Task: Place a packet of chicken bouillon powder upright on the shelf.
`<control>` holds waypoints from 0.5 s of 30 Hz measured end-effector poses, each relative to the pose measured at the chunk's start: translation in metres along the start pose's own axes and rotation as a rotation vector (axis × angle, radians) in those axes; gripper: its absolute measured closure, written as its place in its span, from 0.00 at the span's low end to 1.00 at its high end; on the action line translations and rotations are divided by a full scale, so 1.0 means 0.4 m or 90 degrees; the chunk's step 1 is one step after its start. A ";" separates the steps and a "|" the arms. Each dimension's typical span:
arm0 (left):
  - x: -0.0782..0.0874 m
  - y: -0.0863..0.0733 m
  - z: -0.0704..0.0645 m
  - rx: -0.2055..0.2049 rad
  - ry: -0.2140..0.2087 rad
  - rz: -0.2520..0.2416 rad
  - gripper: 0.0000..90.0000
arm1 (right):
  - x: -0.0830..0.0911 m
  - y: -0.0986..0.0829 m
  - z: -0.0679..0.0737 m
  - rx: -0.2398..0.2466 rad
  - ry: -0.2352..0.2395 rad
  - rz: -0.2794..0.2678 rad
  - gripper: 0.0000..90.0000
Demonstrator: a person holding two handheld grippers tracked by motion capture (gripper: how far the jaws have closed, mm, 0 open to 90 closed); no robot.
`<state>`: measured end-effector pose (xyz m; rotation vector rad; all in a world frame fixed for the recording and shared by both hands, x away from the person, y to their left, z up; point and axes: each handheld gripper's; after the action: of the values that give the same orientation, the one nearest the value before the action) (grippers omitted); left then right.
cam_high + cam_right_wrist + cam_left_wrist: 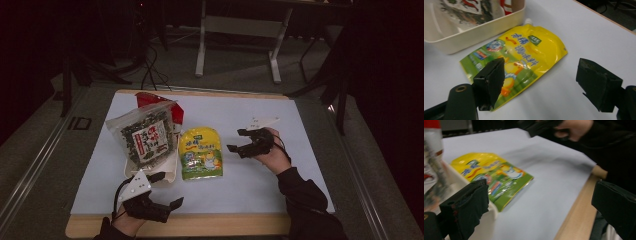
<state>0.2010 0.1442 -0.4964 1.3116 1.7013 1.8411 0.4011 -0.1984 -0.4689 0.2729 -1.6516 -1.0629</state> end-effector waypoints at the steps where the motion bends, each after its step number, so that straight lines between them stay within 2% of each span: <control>1: 0.000 0.000 0.000 0.000 0.000 0.000 0.03 | -0.007 0.003 -0.003 -0.004 0.003 0.003 0.26; 2: -0.002 0.002 -0.004 -0.012 0.000 0.009 0.03 | -0.007 0.003 -0.003 -0.004 0.003 0.003 0.26; 3: -0.005 0.001 -0.006 -0.009 -0.021 0.013 0.03 | -0.023 0.008 -0.010 -0.006 0.006 0.004 0.26; 6: -0.015 -0.005 -0.010 -0.012 -0.036 0.026 0.03 | -0.039 0.013 -0.019 -0.010 0.012 0.002 0.26; 15: -0.036 -0.017 -0.032 -0.033 -0.055 0.055 0.03 | -0.097 0.033 -0.048 -0.011 0.007 0.016 0.26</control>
<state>0.1965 0.1273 -0.5068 1.4424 1.5670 1.8342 0.4368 -0.1752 -0.4849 0.2463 -1.6311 -1.0544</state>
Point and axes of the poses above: each handheld gripper's, and its own axes: x roughly backward along the jaws, y roughly out of its top, z roughly to its left, and after that the axes turned 4 degrees about z, right-handed
